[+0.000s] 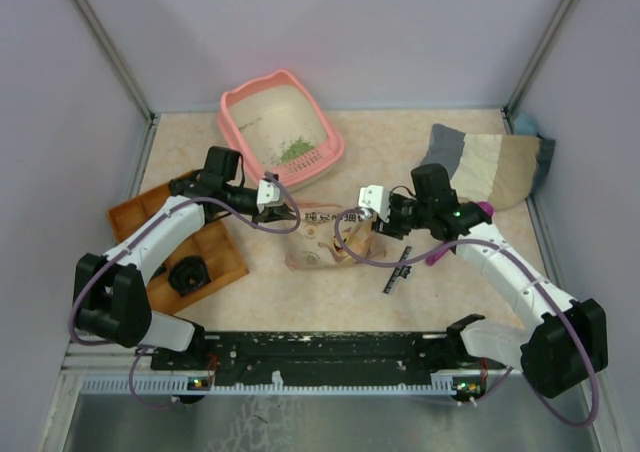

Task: Fill the litter box with clean litter
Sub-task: Close the cat litter bag at the center of the board.

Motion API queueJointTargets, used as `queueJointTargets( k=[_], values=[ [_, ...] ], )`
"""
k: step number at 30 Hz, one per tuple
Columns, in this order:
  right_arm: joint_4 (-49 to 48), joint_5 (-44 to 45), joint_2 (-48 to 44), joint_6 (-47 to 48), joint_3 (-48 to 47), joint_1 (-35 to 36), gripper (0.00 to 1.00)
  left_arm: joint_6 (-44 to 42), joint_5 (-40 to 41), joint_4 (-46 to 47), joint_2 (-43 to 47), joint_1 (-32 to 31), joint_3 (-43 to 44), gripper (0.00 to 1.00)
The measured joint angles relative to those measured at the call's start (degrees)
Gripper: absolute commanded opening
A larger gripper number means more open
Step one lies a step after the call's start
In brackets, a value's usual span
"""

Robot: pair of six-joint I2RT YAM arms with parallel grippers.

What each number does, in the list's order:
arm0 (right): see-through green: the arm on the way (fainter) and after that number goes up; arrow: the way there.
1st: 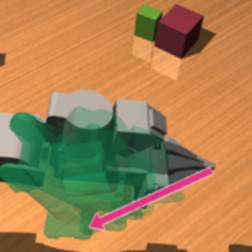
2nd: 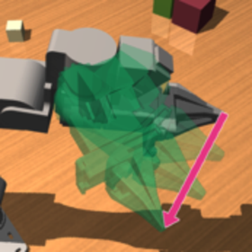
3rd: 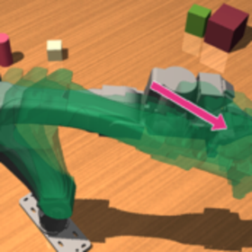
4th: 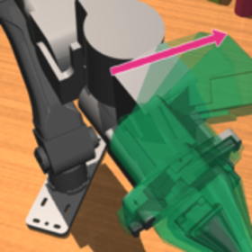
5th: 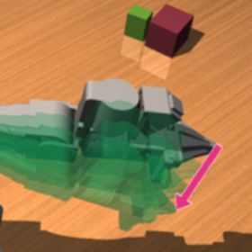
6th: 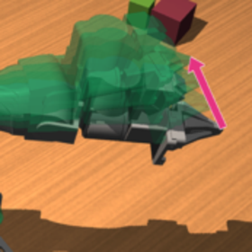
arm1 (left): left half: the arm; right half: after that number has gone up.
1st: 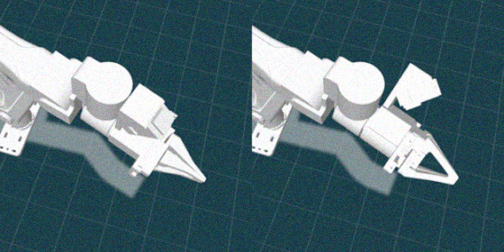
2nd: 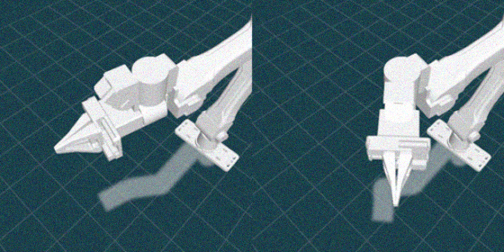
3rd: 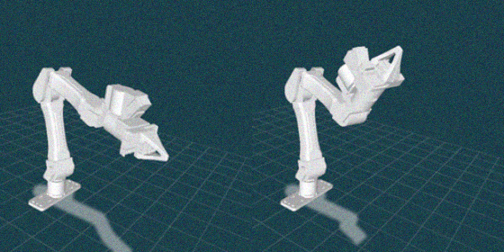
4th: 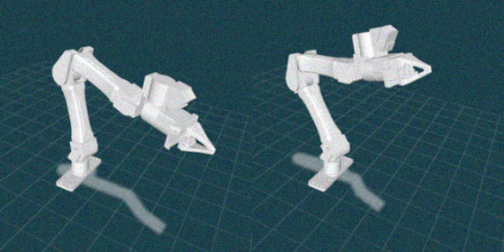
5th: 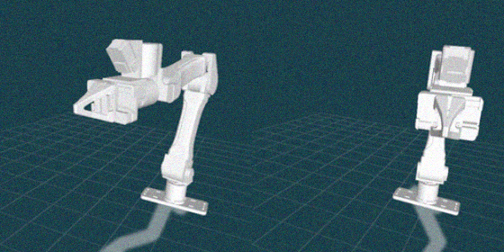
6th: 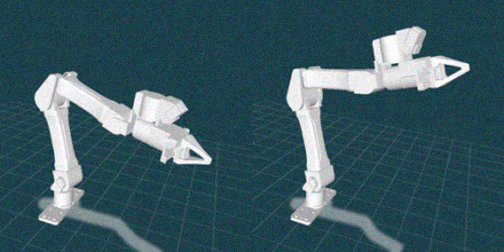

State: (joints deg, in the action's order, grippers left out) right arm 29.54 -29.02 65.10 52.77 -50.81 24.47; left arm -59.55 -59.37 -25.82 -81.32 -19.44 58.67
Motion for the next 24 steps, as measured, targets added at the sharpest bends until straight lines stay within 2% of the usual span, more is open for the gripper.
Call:
queueJointTargets(
  k=[9, 12, 15, 16, 18, 24],
  values=[
    [-0.85, -1.77, 3.82, 1.97, -0.35, -0.33, 0.46, -0.02, -0.02, 0.09, 0.02, 0.00, -0.02, 0.00],
    [-1.86, -2.84, 6.80, 3.30, -0.35, -1.20, 0.31, -0.09, -0.07, 0.09, 0.02, 0.00, -0.02, 0.00],
    [-2.34, -5.55, 10.19, 5.44, -0.79, -3.37, 0.27, -0.57, -0.22, -0.02, 0.02, 0.00, -0.02, 0.00],
    [-2.21, -6.40, 11.23, 6.05, -1.11, -3.87, 0.22, -0.72, -0.20, 0.07, 0.02, 0.02, -0.04, 0.00],
    [-2.01, -7.63, 12.39, 7.19, -1.53, -4.59, 0.00, -0.74, -0.20, 0.31, 0.09, 0.22, -0.24, 0.00],
    [1.62, -10.25, 13.86, 9.77, -3.17, -5.97, 0.00, 0.48, -0.57, 2.43, 1.70, 0.74, -2.21, 0.00]
  ],
)
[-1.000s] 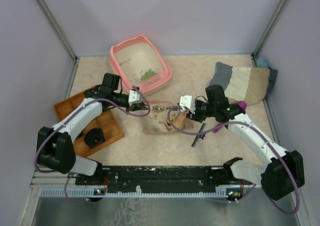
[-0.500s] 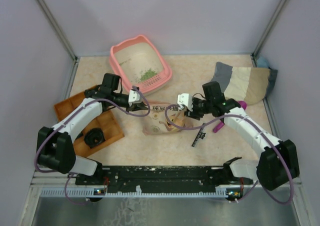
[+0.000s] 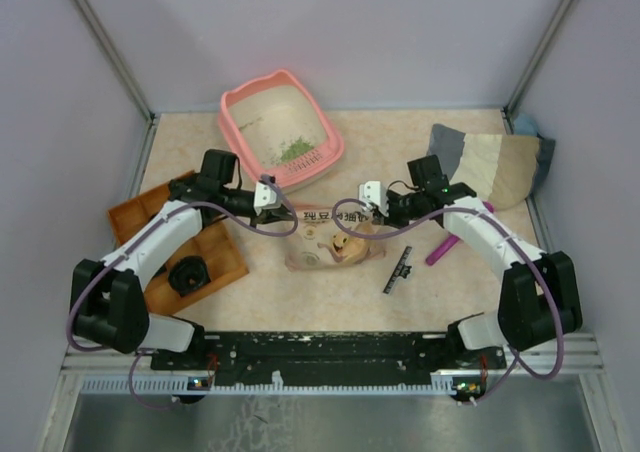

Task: Fill the litter box with clean litter
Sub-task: Close the cat litter bag at the center of the board.

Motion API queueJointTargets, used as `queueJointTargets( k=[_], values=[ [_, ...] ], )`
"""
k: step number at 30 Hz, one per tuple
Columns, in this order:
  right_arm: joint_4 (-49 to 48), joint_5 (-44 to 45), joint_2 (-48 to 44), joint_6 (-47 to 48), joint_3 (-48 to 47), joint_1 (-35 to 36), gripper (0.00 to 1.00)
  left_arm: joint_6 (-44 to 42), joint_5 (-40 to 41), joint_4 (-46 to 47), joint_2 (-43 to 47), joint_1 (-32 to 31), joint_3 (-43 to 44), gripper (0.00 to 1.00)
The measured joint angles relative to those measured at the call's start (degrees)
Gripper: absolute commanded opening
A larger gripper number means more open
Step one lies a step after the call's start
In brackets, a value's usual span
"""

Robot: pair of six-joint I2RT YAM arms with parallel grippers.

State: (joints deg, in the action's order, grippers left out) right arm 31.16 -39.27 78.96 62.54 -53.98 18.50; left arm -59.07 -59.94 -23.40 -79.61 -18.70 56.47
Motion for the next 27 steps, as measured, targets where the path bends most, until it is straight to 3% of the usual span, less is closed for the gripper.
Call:
queueJointTargets(
  k=[10, 20, 27],
  values=[
    [14.43, 3.28, -2.78, 4.81, -8.79, 0.04, 0.00, 4.02, -0.02, 4.09, 1.49, 0.74, -0.57, 0.00],
    [20.04, 7.78, -3.17, 8.81, -11.98, -0.07, 0.00, 5.60, 0.66, 5.46, 2.10, 1.16, -2.40, 0.00],
    [9.49, 8.68, -6.67, -5.81, -6.25, -0.22, 0.27, 6.49, 1.25, 5.88, 2.14, 1.81, -2.73, 0.00]
  ],
)
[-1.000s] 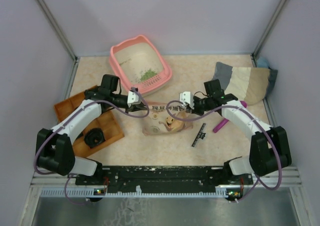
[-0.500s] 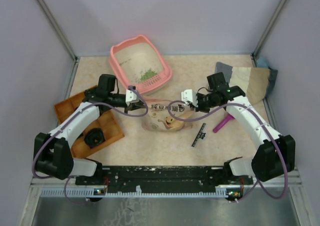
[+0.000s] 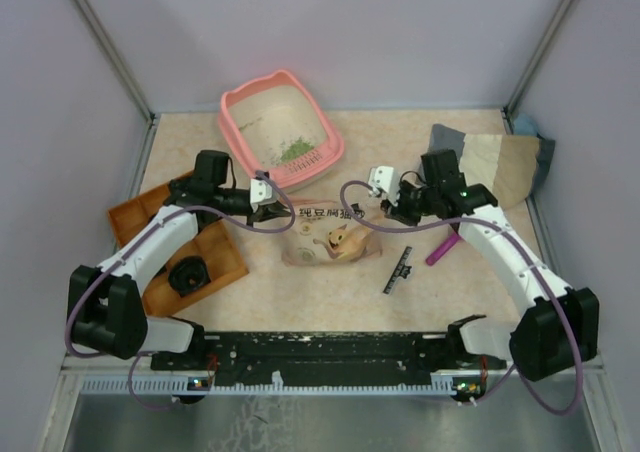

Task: Fill the litter box with clean litter
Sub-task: Close the cat litter bag at the center of the board, then pick up the clamp at the center of the board.

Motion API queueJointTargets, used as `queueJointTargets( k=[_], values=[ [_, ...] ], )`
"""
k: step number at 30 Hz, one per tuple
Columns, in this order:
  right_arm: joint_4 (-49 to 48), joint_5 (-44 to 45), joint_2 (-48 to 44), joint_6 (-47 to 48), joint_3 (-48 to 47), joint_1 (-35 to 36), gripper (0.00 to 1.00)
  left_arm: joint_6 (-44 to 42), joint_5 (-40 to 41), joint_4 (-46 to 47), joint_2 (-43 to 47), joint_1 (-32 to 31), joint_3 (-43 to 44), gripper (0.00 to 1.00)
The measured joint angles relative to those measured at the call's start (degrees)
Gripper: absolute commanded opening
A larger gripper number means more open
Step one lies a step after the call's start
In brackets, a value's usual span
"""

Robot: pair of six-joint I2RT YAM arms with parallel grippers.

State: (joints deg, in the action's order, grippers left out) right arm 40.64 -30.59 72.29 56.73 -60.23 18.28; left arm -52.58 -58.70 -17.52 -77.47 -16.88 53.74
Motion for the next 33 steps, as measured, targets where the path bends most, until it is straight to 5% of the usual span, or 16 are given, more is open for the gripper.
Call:
queueJointTargets(
  k=[9, 16, 24, 33],
  values=[
    [-21.35, 6.69, -15.37, -46.71, 10.01, -0.04, 0.30, 1.62, 1.27, 0.83, 0.02, 0.00, 0.00, 0.00],
    [-19.96, 19.23, -22.86, -75.34, 15.65, -0.07, 0.42, 4.44, 1.62, 4.07, 1.51, 0.00, -2.25, 0.00],
    [-12.59, 33.44, -28.61, -97.81, 26.93, -0.07, 0.48, 6.25, 1.97, 6.08, 1.95, 0.00, -3.21, 0.00],
    [-10.16, 40.63, -29.27, -107.86, 34.73, -0.09, 0.52, 6.82, 1.92, 6.10, 2.05, 0.00, -3.21, 0.00]
  ],
)
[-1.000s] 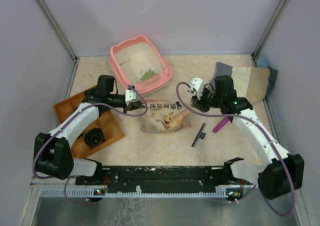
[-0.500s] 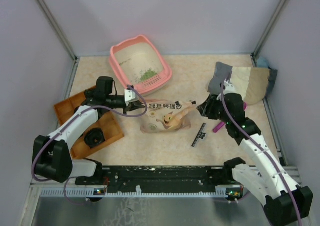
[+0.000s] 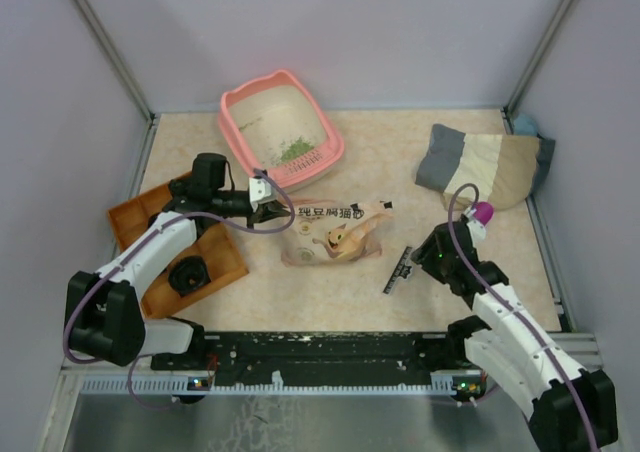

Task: Fill the litter box with clean litter
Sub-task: Pick up the clamp at the center of the board.

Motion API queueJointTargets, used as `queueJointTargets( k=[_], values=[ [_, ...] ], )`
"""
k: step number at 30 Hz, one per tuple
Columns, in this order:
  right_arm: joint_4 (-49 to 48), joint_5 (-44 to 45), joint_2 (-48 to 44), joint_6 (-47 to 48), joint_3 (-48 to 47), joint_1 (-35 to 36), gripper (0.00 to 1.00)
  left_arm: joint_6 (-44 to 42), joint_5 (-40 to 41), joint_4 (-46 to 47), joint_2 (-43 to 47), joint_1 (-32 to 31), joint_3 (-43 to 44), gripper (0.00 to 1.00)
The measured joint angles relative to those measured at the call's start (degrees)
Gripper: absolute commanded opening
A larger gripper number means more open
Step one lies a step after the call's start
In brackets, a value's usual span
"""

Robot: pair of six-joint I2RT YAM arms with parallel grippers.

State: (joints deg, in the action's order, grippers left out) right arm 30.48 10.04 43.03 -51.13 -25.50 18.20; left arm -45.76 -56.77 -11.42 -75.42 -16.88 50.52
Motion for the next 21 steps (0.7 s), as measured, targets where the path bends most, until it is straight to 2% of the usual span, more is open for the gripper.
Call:
queueJointTargets(
  k=[9, 10, 12, 18, 21],
  values=[
    [-10.10, -4.37, 2.12, -4.59, 9.40, 0.00, 0.44, 1.73, 0.28, 1.05, 0.00, 0.00, -0.33, 0.00],
    [-11.80, -5.14, 2.16, -4.63, 9.81, 0.00, 0.40, 2.10, 0.52, 1.20, 0.00, 0.00, -0.33, 0.00],
    [-14.93, -6.95, 2.36, -4.46, 10.95, 0.00, 0.26, 2.58, 1.16, 1.33, 0.00, 0.00, -0.33, 0.00],
    [-19.76, -10.23, 2.51, -3.48, 12.00, 0.00, 0.01, 4.76, 2.23, 2.05, 0.00, 0.00, -0.33, 0.00],
    [-20.61, -10.67, 2.21, -2.51, 12.00, 0.00, 0.00, 6.27, 3.10, 2.40, 0.11, 0.00, -0.33, 0.00]
  ],
)
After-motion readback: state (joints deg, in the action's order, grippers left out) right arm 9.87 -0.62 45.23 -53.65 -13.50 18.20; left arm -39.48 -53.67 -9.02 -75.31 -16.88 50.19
